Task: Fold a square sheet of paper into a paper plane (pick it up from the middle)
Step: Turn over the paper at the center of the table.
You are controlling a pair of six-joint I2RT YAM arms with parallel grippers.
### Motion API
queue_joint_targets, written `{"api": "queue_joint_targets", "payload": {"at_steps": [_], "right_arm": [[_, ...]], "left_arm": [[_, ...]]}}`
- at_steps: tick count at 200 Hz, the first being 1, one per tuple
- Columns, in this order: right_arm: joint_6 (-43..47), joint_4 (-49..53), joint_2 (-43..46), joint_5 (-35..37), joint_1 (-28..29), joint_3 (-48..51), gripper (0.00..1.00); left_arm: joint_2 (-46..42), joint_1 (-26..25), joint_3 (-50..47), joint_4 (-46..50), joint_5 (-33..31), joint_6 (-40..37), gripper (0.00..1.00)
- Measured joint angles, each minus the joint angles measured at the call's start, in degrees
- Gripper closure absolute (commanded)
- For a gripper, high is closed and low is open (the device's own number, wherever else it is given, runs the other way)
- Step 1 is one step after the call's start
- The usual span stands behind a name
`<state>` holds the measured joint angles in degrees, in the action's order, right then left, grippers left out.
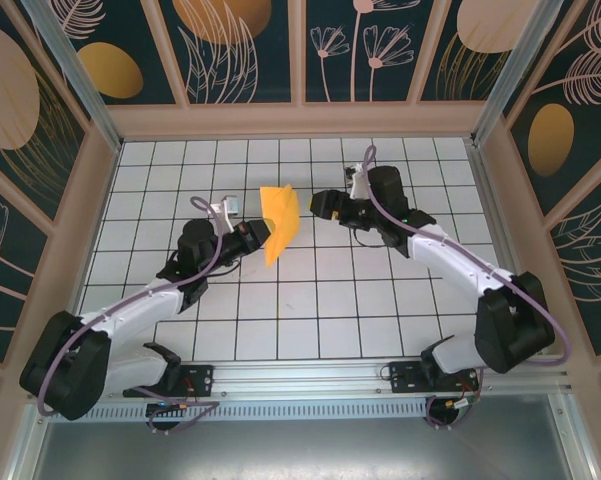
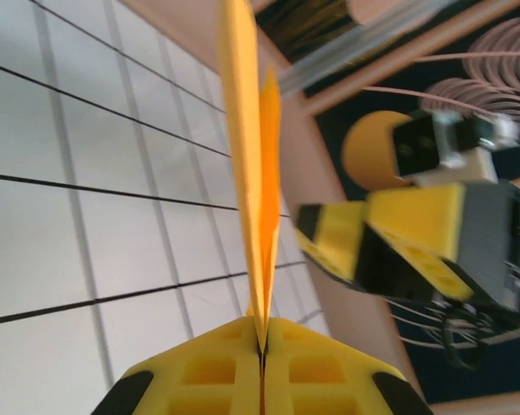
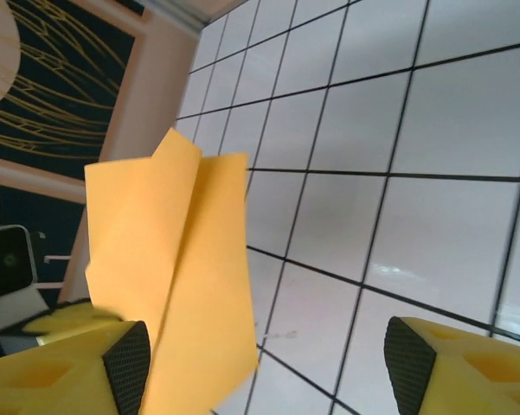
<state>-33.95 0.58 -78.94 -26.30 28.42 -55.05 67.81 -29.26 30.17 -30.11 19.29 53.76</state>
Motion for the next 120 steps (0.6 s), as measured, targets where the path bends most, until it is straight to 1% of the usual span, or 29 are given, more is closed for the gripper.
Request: {"api": "queue_joint_targets", "payload": {"at_steps": [15, 37, 55, 70, 97, 120], "right_arm": [[1.8, 0.8, 3.5, 4.0, 0.0, 2.7, 0.16], [3.4, 1.8, 7.2, 9.4, 0.0, 6.5, 0.08], [3.9, 2.4, 9.1, 13.1, 0.0, 9.3, 0.06], [4.1, 2.8, 10.4, 15.5, 0.0, 11.1, 0.06], [4.1, 2.9, 11.5, 18.6, 0.0, 12.5, 0.06], [4.1, 2.9, 11.6, 20.1, 0.0, 13.2, 0.06]], "left_arm": [[-2.1, 0.0, 4.3, 11.0, -6.6, -4.8, 0.92], [-3.1, 0.0, 11.7, 26.3, -17.0, -11.2, 0.92], [-3.0, -0.1, 16.9, 37.3, -26.1, -14.9, 0.92], [-2.1, -0.7, 19.8, 44.2, -33.0, -16.6, 0.92], [3.1, -4.2, 23.5, 54.8, -44.9, -17.4, 0.92], [11.7, -8.2, 26.2, 63.1, -53.1, -16.0, 0.92]]}}
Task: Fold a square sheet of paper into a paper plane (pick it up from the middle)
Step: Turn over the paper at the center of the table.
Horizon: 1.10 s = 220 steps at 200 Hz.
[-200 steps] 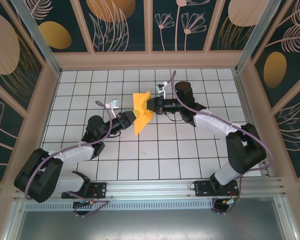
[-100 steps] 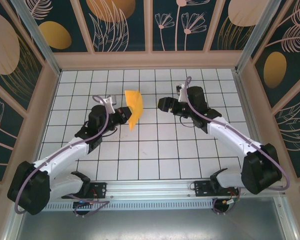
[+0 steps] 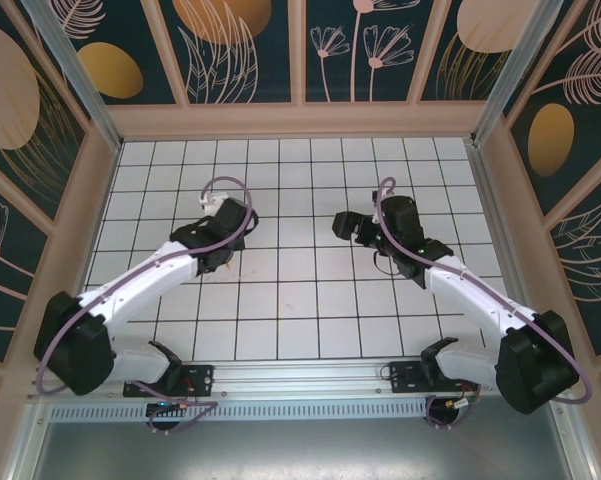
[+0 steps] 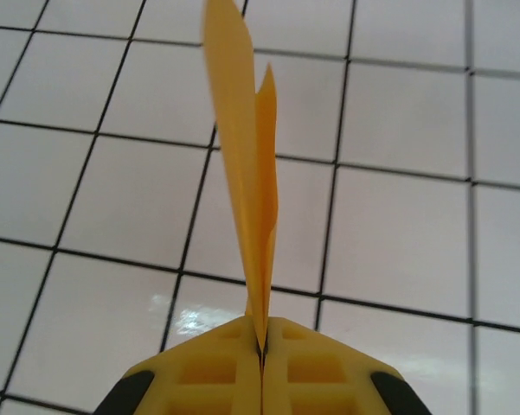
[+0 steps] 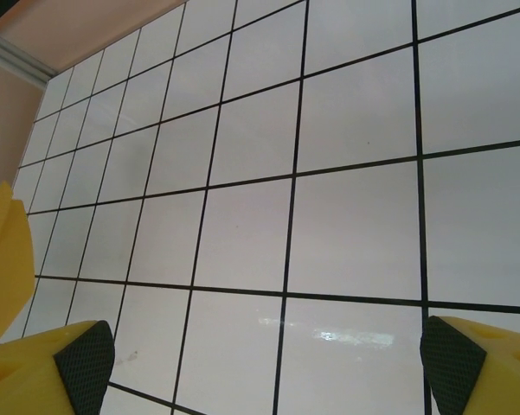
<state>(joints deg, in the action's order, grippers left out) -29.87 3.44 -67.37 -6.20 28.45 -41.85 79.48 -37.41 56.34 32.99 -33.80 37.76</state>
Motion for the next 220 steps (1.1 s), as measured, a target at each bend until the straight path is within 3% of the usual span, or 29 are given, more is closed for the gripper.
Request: {"api": "queue_joint_targets", "payload": {"at_steps": [49, 118, 181, 220], "right_arm": [[0.0, -0.1, 0.1, 1.8, 0.0, 2.1, 0.07], [-0.3, -0.2, 0.1, 2.1, -0.7, 4.0, 0.07], [-0.7, 0.5, 0.1, 2.3, -1.9, 4.1, 0.07], [-0.7, 1.7, 0.4, 2.3, -1.9, 4.1, 0.01]], "left_arm": [[13.8, -5.3, 3.7, 8.3, -7.0, 3.5, 0.91], [28.6, -10.7, 10.0, 6.6, -4.8, 5.0, 0.85], [29.9, -11.1, 10.0, 0.9, 1.1, 5.2, 0.61], [23.2, -11.1, 6.7, -3.0, 4.3, 4.6, 0.33]]}}
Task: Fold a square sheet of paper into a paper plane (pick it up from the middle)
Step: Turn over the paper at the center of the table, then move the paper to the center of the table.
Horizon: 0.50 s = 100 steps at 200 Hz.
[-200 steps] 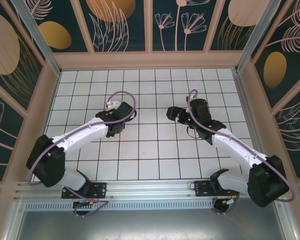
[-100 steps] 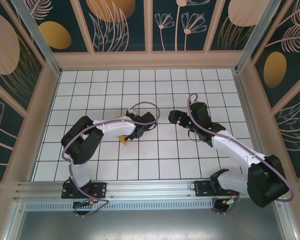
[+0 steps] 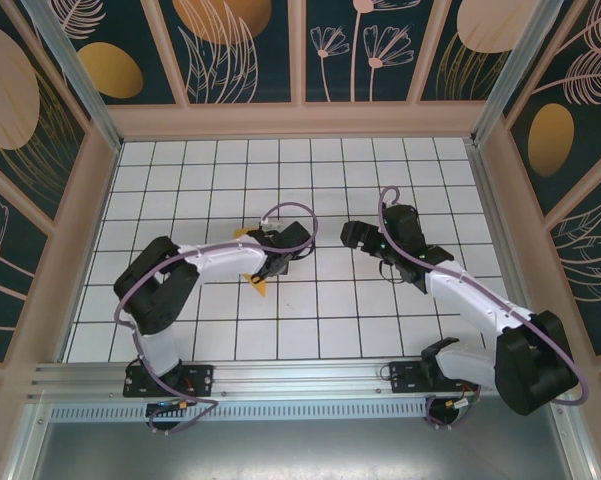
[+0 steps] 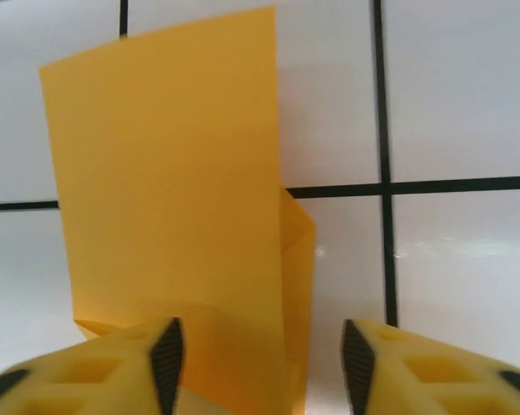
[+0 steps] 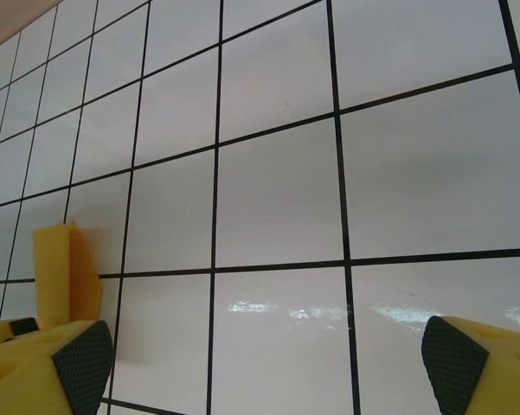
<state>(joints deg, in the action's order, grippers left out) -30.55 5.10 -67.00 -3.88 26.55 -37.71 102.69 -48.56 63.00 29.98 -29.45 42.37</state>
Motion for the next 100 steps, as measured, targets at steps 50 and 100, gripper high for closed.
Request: {"api": "queue_joint_targets", "payload": {"at_steps": [50, 100], "right_arm": [[0.0, 1.4, 0.0, 1.4, 2.8, -0.6, 0.01], [-2.2, 1.9, -9.9, 5.8, 18.6, -9.8, 0.29]], "left_arm": [[-20.6, 0.5, -6.3, -6.0, 0.5, 0.1, 0.06], [-35.5, 7.5, -19.5, -10.6, 2.2, 1.0, 0.02]]}}
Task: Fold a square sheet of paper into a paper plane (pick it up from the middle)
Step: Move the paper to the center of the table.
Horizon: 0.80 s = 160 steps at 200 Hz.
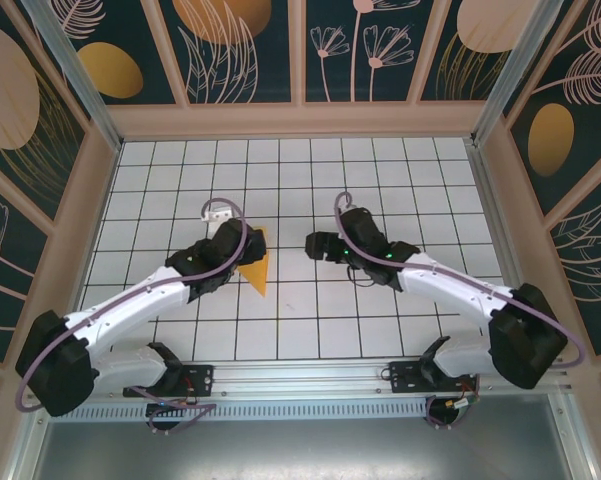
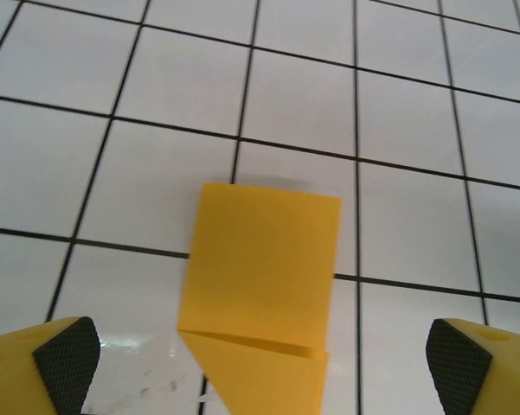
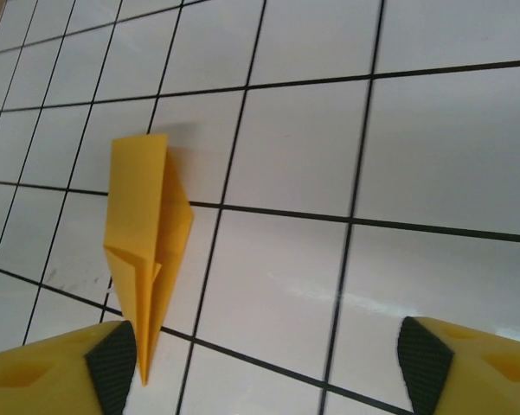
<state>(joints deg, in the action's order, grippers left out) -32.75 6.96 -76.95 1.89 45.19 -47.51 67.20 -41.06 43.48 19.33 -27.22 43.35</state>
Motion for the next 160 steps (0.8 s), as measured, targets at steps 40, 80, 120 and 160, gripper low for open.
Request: {"api": "queue_joint_targets", "payload": {"at_steps": [40, 80, 120, 160], "right_arm": [[-2.1, 1.6, -15.2, 4.2, 10.6, -12.6, 0.44], [-3.8, 2.6, -28.1, 2.7, 15.7, -23.2, 0.58], [-4.6, 2.9, -35.4, -1.8, 15.9, -27.2, 0.62], [-5.0, 3.2, -38.5, -3.5, 15.7, -28.8, 0.62]], "left_arm": [[-9.2, 4.0, -7.4, -0.7, 1.7, 2.3, 0.01], [-15.3, 7.5, -12.0, -1.3, 4.3, 4.6, 0.01], [-17.9, 13.0, -15.5, -1.8, 8.2, 4.9, 0.01], [-17.9, 17.1, -17.3, -4.0, 12.6, 4.9, 0.01]]}}
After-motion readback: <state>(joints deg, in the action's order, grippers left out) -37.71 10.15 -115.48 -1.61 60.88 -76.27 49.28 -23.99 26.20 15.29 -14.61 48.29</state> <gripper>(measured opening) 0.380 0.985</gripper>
